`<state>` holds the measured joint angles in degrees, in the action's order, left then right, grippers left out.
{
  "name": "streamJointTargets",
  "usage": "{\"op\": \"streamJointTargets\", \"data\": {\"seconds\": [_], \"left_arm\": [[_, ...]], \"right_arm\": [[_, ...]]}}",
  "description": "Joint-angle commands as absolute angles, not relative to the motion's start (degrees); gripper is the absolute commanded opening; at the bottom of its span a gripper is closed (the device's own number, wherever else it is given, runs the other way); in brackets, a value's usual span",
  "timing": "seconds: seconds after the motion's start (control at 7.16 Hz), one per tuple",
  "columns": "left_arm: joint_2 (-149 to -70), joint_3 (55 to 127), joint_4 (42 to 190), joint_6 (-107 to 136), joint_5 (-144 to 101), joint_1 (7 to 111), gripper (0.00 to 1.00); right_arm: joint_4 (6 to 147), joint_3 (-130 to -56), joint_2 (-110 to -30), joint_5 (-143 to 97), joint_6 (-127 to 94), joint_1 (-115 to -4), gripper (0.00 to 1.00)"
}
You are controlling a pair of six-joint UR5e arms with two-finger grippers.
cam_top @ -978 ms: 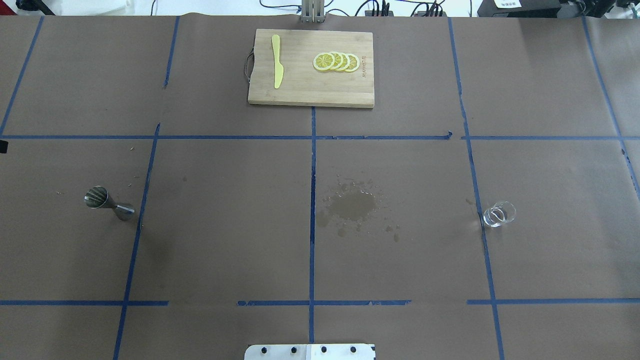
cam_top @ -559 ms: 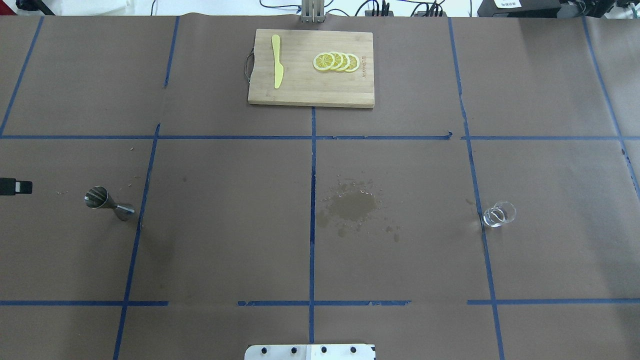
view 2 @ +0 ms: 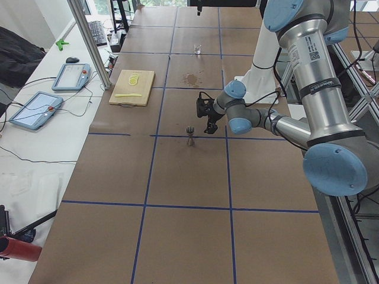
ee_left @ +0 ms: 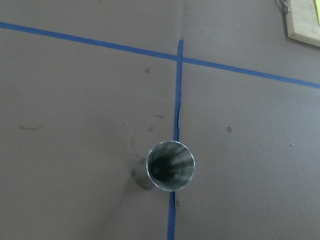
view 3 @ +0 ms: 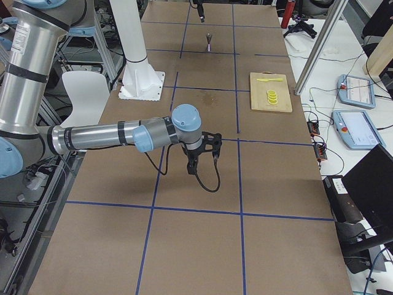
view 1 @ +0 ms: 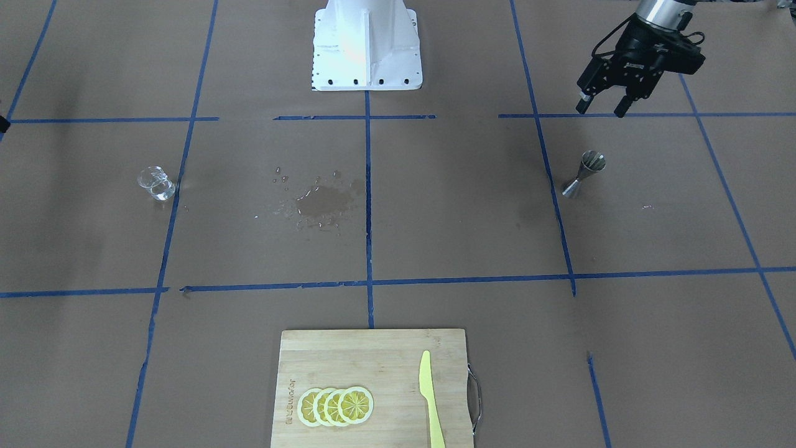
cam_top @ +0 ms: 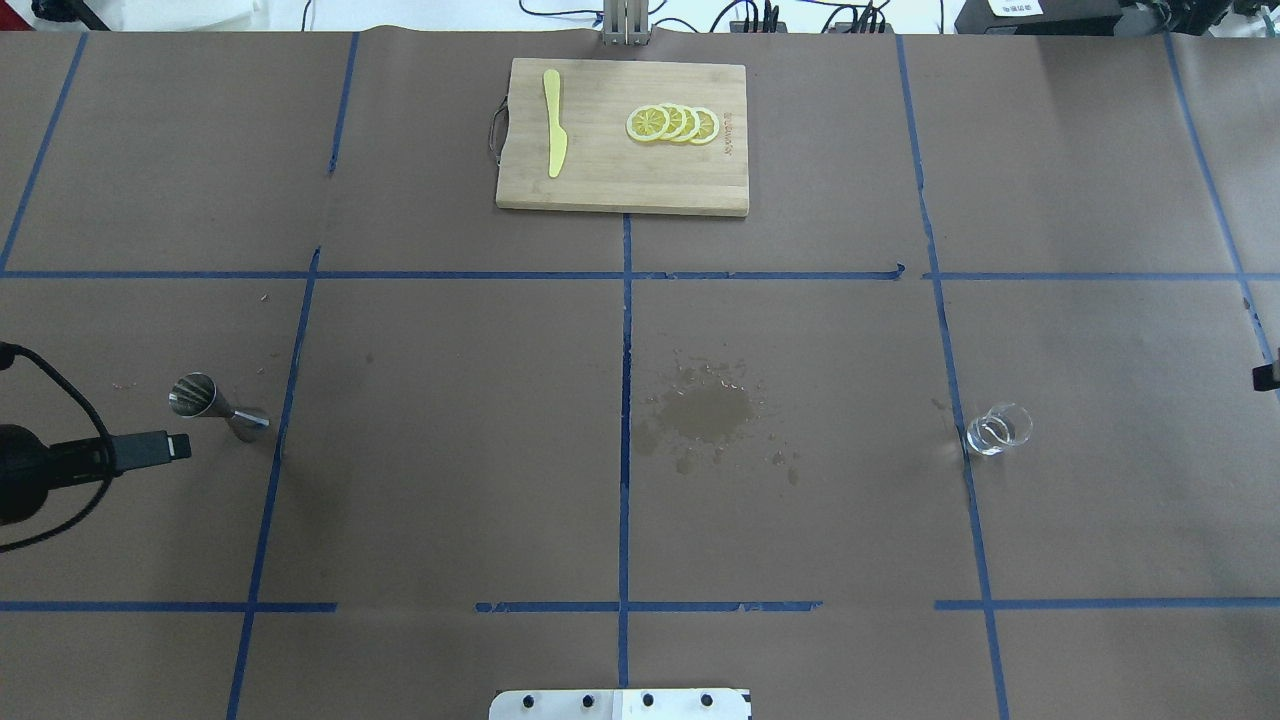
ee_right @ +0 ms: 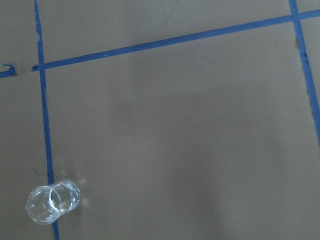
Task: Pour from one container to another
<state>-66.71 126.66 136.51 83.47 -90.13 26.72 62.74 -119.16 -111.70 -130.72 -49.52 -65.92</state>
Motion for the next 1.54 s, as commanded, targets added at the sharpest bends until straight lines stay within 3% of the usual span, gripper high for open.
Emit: {"op": "streamJointTargets", "data": {"seconds": [0.0,0.28,0.56,0.98,1.4], "left_arm": [[-65.7,126.8,131.4,94.8,-70.3,14.6,0.99],[-66.4,126.9,119.1,105.0,-55.3,6.5,0.96],[-69.6,126.6,110.8,109.3,-47.9,4.9,0.96],[-79.8,120.4,97.9,110.7,-40.5,3.8,0.97],[-81.2,116.7,93.7,110.8,-32.8,3.7,0.94]], "right_arm": [[57.2,-122.9,-114.3,-127.0,-59.6,-57.8,1.0],[57.2,-125.4,-114.3,-122.4,-67.4,-51.5,1.0],[57.2,-126.5,-114.2,-115.7,-72.9,-44.6,1.0],[57.2,-126.7,-114.2,-115.6,-72.9,-44.5,1.0],[57.2,-126.7,-114.3,-115.6,-72.9,-44.2,1.0]]}}
